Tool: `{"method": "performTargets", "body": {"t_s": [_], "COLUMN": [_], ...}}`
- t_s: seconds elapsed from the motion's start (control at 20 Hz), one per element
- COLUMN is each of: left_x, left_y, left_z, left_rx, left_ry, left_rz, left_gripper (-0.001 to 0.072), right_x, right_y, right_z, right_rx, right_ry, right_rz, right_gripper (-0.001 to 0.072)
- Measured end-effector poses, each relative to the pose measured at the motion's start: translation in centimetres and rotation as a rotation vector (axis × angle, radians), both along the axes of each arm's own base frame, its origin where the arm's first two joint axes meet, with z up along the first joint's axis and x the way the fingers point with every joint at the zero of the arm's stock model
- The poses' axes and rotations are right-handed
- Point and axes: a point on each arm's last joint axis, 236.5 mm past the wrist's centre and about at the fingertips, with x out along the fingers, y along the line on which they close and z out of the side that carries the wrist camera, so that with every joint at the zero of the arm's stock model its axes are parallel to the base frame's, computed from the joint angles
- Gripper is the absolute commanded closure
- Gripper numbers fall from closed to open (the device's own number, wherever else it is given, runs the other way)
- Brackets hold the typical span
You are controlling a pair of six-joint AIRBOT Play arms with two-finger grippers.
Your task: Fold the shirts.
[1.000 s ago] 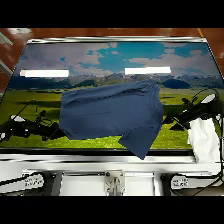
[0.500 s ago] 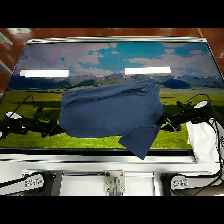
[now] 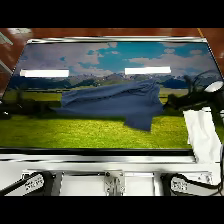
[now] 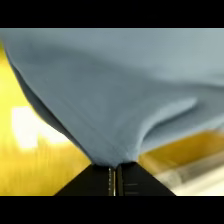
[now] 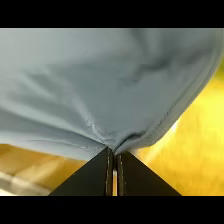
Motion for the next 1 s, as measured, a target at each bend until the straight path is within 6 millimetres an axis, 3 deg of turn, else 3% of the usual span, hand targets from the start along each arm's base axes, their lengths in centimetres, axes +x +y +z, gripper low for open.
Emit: {"method": "performTargets", "body": {"t_s": [0.05, 0.15, 0.25, 0.3, 0.4, 0.5, 0.6, 0.75, 0.85, 1.0], "left_x": [1.7, 3.8, 2.5, 0.4, -5.1, -11.1, -16.1, -20.5, -21.5, -21.2], "left_y": [0.6, 1.2, 1.0, 0.4, -1.2, -2.7, -3.7, -3.8, -3.4, -2.2], "left_z": [4.7, 16.8, 29.9, 36.2, 45.5, 51.1, 53.9, 53.7, 51.9, 49.0], "left_rx": [0.043, 0.138, 0.235, 0.279, 0.337, 0.384, 0.434, 0.531, 0.587, 0.63], "left_ry": [-0.127, -0.438, -0.76, -0.916, -1.159, -1.32, -1.418, -1.415, -1.344, -1.221], "left_rz": [0.004, 0.027, 0.068, 0.089, 0.134, 0.181, 0.224, 0.265, 0.267, 0.269], "left_gripper": [0.0671, 0.0671, 0.0671, 0.0671, 0.0671, 0.0672, 0.0672, 0.0671, 0.0671, 0.0671], "right_x": [1.5, 3.3, 2.3, 0.5, -5.2, -11.4, -17.0, -22.1, -23.7, -23.4], "right_y": [-0.3, -0.6, -0.7, -0.5, 0.2, 0.8, 1.3, 1.0, 0.9, 0.3], "right_z": [4.6, 16.1, 29.0, 35.1, 45.6, 51.8, 54.7, 54.6, 53.3, 49.8], "right_rx": [-0.034, -0.118, -0.216, -0.256, -0.334, -0.395, -0.464, -0.557, -0.584, -0.602], "right_ry": [-0.13, -0.443, -0.785, -0.947, -1.234, -1.417, -1.51, -1.503, -1.449, -1.298], "right_rz": [0.013, 0.018, -0.019, -0.047, -0.112, -0.169, -0.205, -0.243, -0.247, -0.22], "right_gripper": [0.0655, 0.0655, 0.0654, 0.0654, 0.0655, 0.0655, 0.0654, 0.0654, 0.0654, 0.0654]}}
